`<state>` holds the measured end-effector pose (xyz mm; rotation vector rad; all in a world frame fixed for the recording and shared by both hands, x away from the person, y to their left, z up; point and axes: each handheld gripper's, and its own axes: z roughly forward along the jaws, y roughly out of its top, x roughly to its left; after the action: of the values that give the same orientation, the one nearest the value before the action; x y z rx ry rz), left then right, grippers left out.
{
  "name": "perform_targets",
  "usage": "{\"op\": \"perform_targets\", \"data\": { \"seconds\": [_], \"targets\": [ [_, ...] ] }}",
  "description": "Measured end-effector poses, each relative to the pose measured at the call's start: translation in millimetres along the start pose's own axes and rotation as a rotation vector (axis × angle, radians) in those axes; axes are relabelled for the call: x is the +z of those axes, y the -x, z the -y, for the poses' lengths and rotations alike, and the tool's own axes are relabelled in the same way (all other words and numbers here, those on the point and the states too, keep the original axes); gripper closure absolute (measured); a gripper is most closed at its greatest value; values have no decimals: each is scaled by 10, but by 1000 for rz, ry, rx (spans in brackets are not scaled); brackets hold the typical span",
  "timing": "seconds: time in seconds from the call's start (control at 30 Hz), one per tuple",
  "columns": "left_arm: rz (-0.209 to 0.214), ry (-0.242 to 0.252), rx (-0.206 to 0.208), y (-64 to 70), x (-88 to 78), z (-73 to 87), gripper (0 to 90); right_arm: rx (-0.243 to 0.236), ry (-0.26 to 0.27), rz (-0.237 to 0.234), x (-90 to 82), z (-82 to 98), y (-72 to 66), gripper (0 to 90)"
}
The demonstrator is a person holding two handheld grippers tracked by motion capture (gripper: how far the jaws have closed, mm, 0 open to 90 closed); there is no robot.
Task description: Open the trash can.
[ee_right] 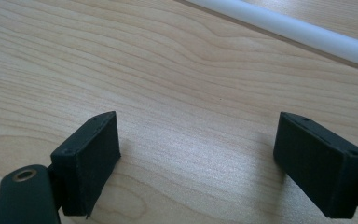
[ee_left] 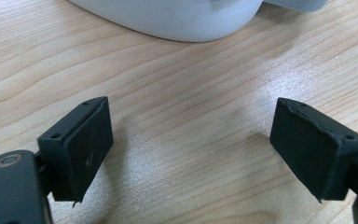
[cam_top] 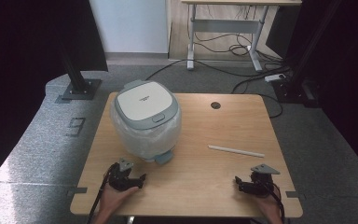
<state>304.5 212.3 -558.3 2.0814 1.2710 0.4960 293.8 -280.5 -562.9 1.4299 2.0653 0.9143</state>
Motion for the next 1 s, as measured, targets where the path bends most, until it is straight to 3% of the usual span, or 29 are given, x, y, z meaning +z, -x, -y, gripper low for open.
{"op": "perform_targets", "data": {
  "seconds": [0.3, 0.5, 0.53, 0.6, 0.67, 0.73, 0.87, 1.0],
  "targets": [
    [8, 10, -3, -17, -17, 12, 164, -3, 0, -2, 5, -5, 5, 138],
    [35, 12, -11, -74, -74, 19, 253, -9, 0, -7, 8, -8, 13, 138],
    [43, 21, -17, -110, -123, 34, 326, -10, 0, -8, 8, -8, 14, 139],
    [48, 33, -22, -137, -161, 40, 354, -10, 0, -8, 8, -8, 14, 139],
    [59, 56, -26, -180, -230, 35, 496, -11, 0, -10, 9, -8, 16, 138],
    [72, 82, -30, -205, -303, 11, 527, -11, -1, -10, 9, -9, 16, 139],
    [92, 121, -52, -185, -484, -85, 745, -12, 0, -10, 9, -9, 17, 139],
    [111, 147, -51, -153, -602, -145, 843, -12, -1, -10, 9, -9, 17, 139]
  ]
}}
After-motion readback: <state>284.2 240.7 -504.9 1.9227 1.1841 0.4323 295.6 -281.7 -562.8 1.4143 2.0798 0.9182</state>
